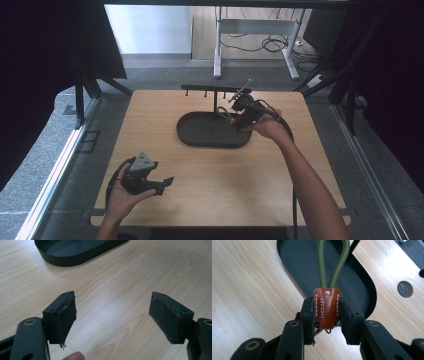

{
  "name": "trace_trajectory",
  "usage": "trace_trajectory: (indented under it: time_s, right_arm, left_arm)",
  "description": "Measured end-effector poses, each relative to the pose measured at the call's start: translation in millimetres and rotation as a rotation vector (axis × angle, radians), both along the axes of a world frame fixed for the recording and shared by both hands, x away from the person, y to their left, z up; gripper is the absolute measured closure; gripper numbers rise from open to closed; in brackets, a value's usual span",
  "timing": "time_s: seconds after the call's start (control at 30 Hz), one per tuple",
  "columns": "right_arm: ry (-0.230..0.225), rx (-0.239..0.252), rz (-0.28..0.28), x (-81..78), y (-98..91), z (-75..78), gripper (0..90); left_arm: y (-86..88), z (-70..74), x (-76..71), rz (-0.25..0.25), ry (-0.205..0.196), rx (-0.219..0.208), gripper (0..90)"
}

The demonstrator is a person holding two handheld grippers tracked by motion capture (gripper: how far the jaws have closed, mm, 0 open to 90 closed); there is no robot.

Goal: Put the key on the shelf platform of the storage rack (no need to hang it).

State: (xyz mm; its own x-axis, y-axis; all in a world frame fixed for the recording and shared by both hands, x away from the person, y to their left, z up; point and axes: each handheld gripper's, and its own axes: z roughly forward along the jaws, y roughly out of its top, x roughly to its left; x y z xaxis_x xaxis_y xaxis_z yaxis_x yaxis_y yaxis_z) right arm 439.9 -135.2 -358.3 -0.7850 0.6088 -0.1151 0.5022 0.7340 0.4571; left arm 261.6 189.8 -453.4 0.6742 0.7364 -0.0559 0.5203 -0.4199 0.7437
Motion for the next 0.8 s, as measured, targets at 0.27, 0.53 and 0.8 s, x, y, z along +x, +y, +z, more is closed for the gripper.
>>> trace_trajectory:
  time_s: [0.27, 0.53, 0.8]
  right_arm:
    - [0.003, -0.002, -0.021, 12.0, -3.2, -1.3, 66.3]
    - [-0.003, 0.0, -0.018, 20.6, -0.1, -2.1, 66.3]
    - [0.015, 0.0, -0.025, 33.0, 5.1, -12.3, 66.3]
  left_arm:
    - [0.5, 0.2, -0.1, 0.003, -0.001, -0.003, 22.2]
    - [0.8, 0.5, -0.4, 0.005, -0.001, -0.005, 22.2]
    - [2.8, 1.0, -0.1, 0.004, -0.002, -0.004, 22.2]
